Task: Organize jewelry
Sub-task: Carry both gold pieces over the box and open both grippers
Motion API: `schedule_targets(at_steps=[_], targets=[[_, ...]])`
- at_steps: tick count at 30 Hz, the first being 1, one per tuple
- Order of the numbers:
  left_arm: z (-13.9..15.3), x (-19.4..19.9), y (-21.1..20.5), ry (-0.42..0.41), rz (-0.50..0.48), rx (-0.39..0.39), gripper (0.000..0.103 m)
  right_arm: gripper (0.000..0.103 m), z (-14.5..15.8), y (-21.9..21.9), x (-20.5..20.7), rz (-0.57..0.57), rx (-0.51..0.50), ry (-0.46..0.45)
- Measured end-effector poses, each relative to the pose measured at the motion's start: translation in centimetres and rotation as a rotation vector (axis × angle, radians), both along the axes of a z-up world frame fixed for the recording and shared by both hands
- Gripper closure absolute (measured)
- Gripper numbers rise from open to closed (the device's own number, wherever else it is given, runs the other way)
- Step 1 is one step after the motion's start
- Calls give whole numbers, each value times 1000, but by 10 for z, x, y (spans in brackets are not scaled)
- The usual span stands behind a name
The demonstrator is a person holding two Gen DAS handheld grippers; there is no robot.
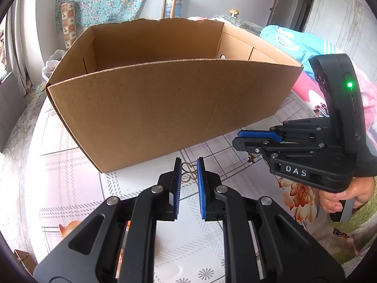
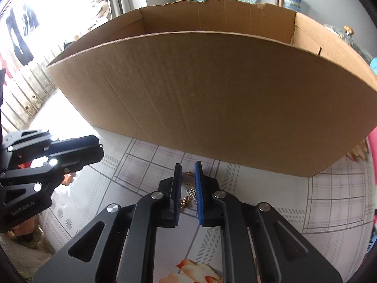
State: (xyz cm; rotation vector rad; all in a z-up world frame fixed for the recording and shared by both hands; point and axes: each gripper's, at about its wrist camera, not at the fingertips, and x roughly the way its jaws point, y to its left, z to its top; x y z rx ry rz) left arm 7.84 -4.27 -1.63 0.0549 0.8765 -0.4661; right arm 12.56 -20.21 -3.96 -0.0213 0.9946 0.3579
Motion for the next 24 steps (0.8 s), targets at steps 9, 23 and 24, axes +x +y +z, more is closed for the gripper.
schedule_targets(at_steps=[9, 23, 24], targets=[[5, -5, 0, -18, -3, -4, 91, 92, 5, -1, -9, -21, 24, -20], [93, -12, 2, -184, -168, -191, 91, 92, 110, -20, -45, -9, 172, -253], [97, -6, 0, -194, -166, -199, 91, 92, 114, -23, -39, -12, 188, -263]])
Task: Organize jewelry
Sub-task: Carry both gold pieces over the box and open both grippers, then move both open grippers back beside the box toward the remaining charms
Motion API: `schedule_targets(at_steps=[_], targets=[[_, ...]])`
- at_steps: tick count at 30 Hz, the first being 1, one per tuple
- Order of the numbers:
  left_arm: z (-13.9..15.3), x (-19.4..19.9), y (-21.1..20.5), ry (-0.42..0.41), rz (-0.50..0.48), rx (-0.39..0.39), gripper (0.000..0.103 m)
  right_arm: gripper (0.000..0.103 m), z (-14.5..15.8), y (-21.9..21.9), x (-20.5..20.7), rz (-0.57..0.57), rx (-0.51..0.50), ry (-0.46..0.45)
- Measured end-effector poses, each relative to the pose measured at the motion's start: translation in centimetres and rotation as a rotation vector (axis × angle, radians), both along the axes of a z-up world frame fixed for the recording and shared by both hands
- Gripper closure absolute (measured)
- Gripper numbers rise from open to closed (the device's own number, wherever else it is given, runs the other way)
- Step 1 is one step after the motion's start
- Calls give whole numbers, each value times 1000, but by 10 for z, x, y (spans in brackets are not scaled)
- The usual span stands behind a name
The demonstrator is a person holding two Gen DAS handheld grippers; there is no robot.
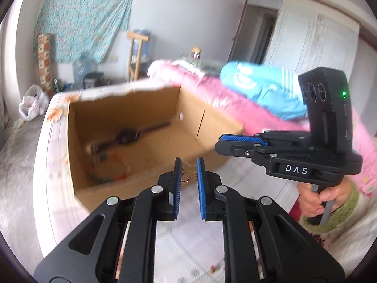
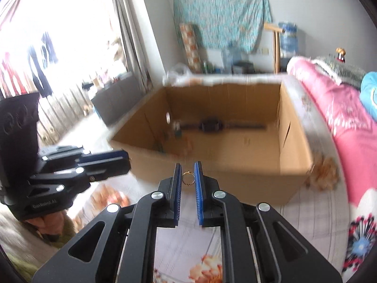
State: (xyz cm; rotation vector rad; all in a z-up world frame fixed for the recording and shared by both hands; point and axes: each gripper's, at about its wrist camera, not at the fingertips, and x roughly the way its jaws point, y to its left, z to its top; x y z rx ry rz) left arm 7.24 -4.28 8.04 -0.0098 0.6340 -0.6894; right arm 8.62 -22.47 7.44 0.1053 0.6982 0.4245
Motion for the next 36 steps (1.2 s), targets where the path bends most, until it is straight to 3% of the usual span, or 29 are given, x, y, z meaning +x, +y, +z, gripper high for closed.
schedule_targets(at_steps=[3, 8, 16, 20, 22, 26, 33, 36], targets=[[2, 21, -11, -11, 18, 5, 91, 92, 2, -2, 28, -26, -4, 1], [-12, 70, -32, 83, 40, 37, 91, 92, -18, -9, 80, -68, -24, 97], [-26, 117, -35, 198, 90, 3, 90, 91, -28, -14, 110, -102, -30, 130], [-19, 117, -23, 181, 106, -45, 83, 86, -22, -22, 108, -110, -4, 105], [-15, 117, -18, 170, 113, -59, 82, 81, -18, -26, 105, -123, 3, 86], [-4, 112, -7, 143, 124, -88, 81, 79, -8, -33, 97, -144, 21, 62], [7, 92, 11, 110, 141, -96, 74, 71, 6, -41, 73, -171, 29, 14], [9, 77, 17, 89, 133, -81, 64, 66, 9, -44, 60, -184, 35, 5]])
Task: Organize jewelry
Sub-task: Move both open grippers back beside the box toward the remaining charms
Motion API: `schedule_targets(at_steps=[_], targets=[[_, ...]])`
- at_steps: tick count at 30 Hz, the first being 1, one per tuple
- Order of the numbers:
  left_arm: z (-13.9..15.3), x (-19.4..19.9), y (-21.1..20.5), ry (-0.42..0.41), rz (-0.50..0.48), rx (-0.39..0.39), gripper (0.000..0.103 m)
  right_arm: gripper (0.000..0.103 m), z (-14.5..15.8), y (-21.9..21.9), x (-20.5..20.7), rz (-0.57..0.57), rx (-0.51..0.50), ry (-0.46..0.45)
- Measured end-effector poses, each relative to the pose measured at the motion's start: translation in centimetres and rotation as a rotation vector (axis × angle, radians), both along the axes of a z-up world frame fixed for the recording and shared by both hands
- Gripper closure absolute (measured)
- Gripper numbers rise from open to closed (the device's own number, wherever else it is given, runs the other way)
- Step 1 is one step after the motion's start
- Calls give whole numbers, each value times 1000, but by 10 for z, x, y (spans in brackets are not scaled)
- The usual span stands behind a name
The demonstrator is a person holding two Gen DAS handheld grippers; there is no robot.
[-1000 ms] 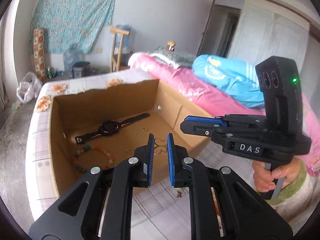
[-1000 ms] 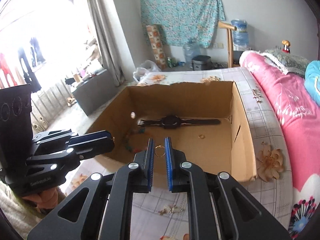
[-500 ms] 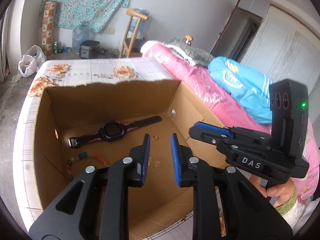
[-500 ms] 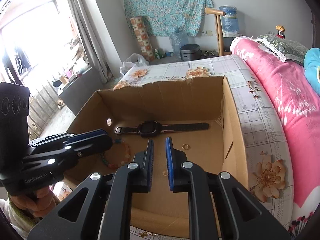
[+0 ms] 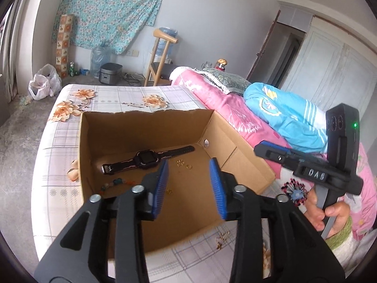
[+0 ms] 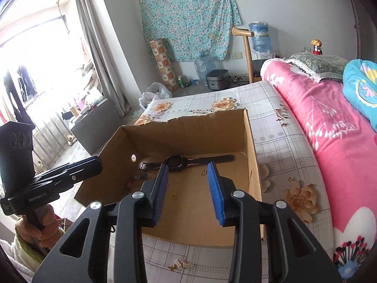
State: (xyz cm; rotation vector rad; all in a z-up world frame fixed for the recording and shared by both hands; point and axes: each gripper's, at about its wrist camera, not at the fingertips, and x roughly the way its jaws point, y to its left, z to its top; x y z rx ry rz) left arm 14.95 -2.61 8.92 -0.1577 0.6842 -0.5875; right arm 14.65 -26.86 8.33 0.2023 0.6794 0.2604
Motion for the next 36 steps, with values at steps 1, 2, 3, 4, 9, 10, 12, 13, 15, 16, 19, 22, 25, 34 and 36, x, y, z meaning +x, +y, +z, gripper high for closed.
schedule_targets(at_steps=[1, 2, 3, 4, 9, 10, 12, 13, 15, 16, 19, 22, 25, 34, 36], targets=[[1, -6, 2, -9, -6, 7, 61, 65, 0, -1, -4, -3, 3, -1], [1, -11, 3, -13, -11, 12, 58, 63, 0, -2, -8, -4, 7, -3], [1, -17, 5, -18, -18, 19, 52, 62, 1, -3, -14, -5, 13, -8], [1, -25, 6, -27, -29, 26, 47, 60, 2, -5, -19, -1, 21, -15], [0, -59, 6, -51, -109, 55, 27, 48, 8, -12, -55, 42, 60, -105], [0, -65, 4, -50, -129, 61, 23, 46, 9, -13, -60, 44, 58, -111], [-3, -80, 0, -45, -182, 79, 19, 43, 9, -16, -70, 43, 54, -117], [-5, -85, -2, -42, -204, 90, 18, 40, 8, -17, -74, 41, 52, -116], [-10, -97, -12, -39, -232, 143, 17, 35, 3, -19, -83, 25, 32, -100], [-13, -101, -15, -36, -239, 160, 16, 32, -2, -20, -85, 13, 17, -87], [-30, -107, -30, 3, -255, 212, 16, 27, -27, -18, -88, -59, -77, -1], [-58, -98, -49, 84, -206, 317, 16, 27, -61, -9, -84, -139, -232, 124], [-84, -84, -62, 165, -156, 395, 16, 27, -91, 1, -78, -178, -365, 222], [-131, -53, -67, 331, 25, 501, 14, 19, -130, -10, -63, -252, -342, 366], [-132, -54, -67, 324, 49, 521, 11, 17, -135, -13, -60, -255, -335, 375]])
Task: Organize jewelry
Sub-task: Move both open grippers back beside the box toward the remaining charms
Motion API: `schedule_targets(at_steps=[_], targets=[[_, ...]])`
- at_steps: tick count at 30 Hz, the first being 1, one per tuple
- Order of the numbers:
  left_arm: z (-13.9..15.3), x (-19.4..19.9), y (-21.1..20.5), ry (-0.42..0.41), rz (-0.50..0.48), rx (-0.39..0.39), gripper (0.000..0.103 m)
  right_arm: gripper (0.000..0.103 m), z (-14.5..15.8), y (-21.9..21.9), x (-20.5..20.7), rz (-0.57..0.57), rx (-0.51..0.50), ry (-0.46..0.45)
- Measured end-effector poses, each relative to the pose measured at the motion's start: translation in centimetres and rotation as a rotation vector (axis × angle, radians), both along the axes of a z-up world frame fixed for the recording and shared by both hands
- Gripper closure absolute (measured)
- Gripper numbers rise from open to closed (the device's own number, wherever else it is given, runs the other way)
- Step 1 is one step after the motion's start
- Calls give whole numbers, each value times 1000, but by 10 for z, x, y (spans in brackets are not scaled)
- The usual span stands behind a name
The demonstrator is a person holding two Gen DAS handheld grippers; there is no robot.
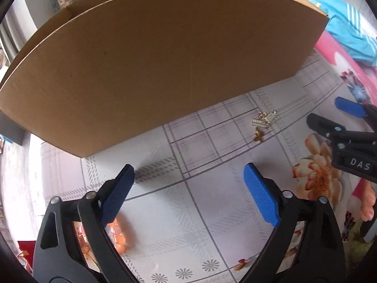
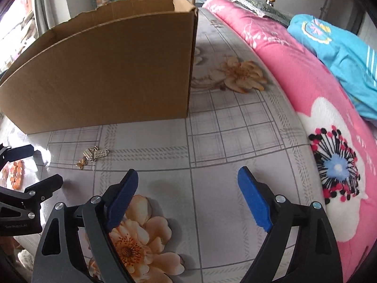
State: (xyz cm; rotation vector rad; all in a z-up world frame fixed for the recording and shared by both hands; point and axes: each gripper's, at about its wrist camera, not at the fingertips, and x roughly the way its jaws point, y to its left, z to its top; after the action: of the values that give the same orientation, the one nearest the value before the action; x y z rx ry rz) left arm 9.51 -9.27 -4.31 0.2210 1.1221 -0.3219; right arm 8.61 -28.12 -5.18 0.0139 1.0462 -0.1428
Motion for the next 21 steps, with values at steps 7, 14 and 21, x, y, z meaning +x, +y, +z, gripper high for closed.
schedule_targets(at_steps=[7, 14, 21], targets=[[-4, 0, 8, 11, 37, -12, 8, 7, -6, 1, 2, 11, -25, 16], [-6, 6, 7, 14, 48, -9, 8, 6, -5, -2, 2, -1, 10, 23], [-6, 5, 6, 14, 48, -9, 8, 6, -5, -5, 7, -5, 22, 41]])
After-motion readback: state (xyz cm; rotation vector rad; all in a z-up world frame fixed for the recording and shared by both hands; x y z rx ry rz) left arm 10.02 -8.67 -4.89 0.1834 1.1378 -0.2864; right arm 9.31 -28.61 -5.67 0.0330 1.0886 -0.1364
